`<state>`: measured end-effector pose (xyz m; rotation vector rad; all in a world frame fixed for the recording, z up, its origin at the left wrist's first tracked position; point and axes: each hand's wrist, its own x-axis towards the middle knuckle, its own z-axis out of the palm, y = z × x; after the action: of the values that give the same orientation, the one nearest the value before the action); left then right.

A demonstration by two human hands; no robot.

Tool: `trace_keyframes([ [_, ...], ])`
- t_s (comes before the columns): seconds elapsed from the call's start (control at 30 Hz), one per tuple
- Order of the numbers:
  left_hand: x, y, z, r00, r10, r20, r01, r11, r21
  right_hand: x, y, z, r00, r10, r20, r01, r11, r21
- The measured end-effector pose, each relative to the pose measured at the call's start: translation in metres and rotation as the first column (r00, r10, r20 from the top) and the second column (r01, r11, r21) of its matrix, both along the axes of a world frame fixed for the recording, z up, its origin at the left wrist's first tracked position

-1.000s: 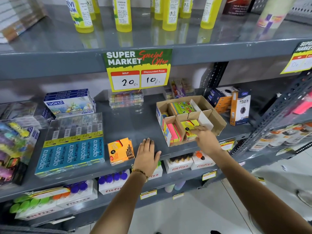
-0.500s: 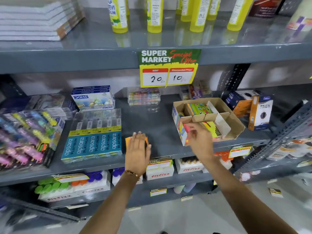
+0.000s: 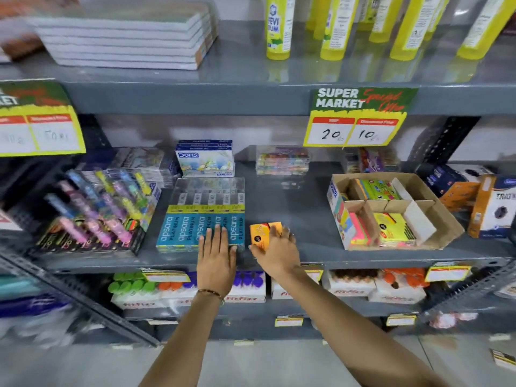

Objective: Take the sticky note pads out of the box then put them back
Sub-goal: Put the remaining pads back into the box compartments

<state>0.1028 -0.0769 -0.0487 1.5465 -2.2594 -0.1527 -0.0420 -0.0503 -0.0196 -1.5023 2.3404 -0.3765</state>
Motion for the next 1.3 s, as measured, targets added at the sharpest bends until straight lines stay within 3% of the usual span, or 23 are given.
trace_keyframes([
  [0.5,-0.002,-0.005,-0.009,0.998,0.005,0.07,-0.005,1.0,0.005,0.009,-0.007,0.002,0.993,-0.071,-0.095,0.073,0.997,0.022],
  [0.67,-0.007,-0.001,-0.006,0.999,0.038,0.021,-0.038,0.999,-0.027,-0.004,0.0,0.013,0.995,-0.094,0.042,0.096,0.994,-0.052],
  [0.8,-0.04,0.005,0.004,0.998,-0.061,-0.001,0.061,0.995,-0.075,-0.046,0.023,0.04,0.984,-0.145,0.106,0.164,0.967,-0.195],
  [1.0,-0.126,0.02,0.011,0.96,-0.268,-0.081,0.267,0.963,-0.027,-0.143,0.079,0.08,0.944,-0.28,0.173,0.324,0.883,-0.34],
  [1.1,-0.154,0.026,0.003,0.941,-0.332,-0.069,0.334,0.943,0.015,-0.19,0.099,0.083,0.898,-0.348,0.27,0.425,0.846,-0.324],
  [1.3,-0.178,0.028,-0.016,0.934,-0.347,0.085,0.334,0.932,0.142,-0.246,0.093,0.056,0.938,-0.332,0.103,0.346,0.921,-0.178],
])
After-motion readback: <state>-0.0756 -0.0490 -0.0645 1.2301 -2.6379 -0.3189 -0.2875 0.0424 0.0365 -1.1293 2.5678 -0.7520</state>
